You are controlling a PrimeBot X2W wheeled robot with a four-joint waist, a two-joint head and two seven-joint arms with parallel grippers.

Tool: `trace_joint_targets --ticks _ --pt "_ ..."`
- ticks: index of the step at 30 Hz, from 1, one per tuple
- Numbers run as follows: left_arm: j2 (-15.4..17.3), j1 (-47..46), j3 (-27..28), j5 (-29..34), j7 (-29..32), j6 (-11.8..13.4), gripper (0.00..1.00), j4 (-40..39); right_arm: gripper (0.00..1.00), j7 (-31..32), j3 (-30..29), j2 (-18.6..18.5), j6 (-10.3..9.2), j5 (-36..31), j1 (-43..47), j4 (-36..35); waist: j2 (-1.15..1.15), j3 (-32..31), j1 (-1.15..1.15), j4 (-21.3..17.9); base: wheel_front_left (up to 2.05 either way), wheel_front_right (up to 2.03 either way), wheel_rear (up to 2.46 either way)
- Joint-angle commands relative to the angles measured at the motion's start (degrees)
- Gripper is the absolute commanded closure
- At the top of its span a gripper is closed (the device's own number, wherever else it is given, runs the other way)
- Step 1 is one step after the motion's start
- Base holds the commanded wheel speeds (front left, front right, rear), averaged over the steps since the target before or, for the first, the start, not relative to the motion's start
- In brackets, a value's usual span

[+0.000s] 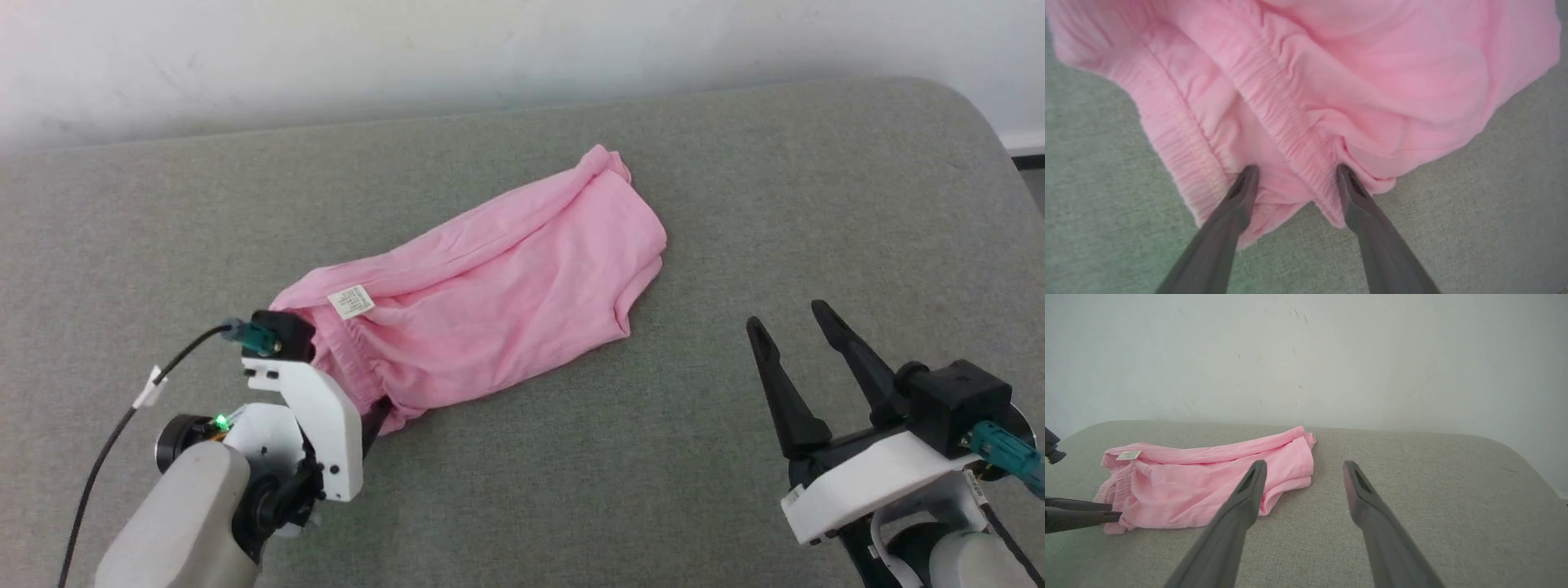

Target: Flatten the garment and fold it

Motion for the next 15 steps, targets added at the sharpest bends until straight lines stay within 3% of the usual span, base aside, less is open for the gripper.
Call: trace_joint_targets --ticks 1,7,8,9,15 --pt "0.4 -0.8 -1.0 0.8 1.0 -0.3 0.00 2.2 0.00 0.0 0.1 0.4 -0.04 0.0 0.7 -0.6 0.00 1.1 0.00 -1.0 0.00 0.00 0.00" --pt "1.1 -0.9 -5.0 2.7 6.2 -0.9 0.00 8.0 0.00 0.6 0.0 0.4 -0.04 1.3 0.5 -0.4 0.00 2.1 0.00 -1.6 0.00 0.00 0.00" --pt "1.0 -0.7 -5.3 2.4 6.9 -1.3 0.55 8.4 0.00 0.8 0.0 0.2 -0.04 1.6 0.3 -0.1 0.00 2.2 0.00 -1.6 0.00 0.00 0.00" --pt "0.5 -0.3 -5.2 1.3 7.5 -1.6 1.00 8.8 0.00 1.1 0.1 0.1 -0.04 2.3 0.0 0.4 0.00 2.2 0.00 -1.6 0.00 0.00 0.00" --pt "-0.2 0.7 -4.4 -1.3 8.2 -2.1 1.00 8.2 0.00 5.3 1.0 -2.6 -0.04 8.7 -5.5 8.4 0.00 2.5 0.00 -0.6 0.00 0.00 0.00"
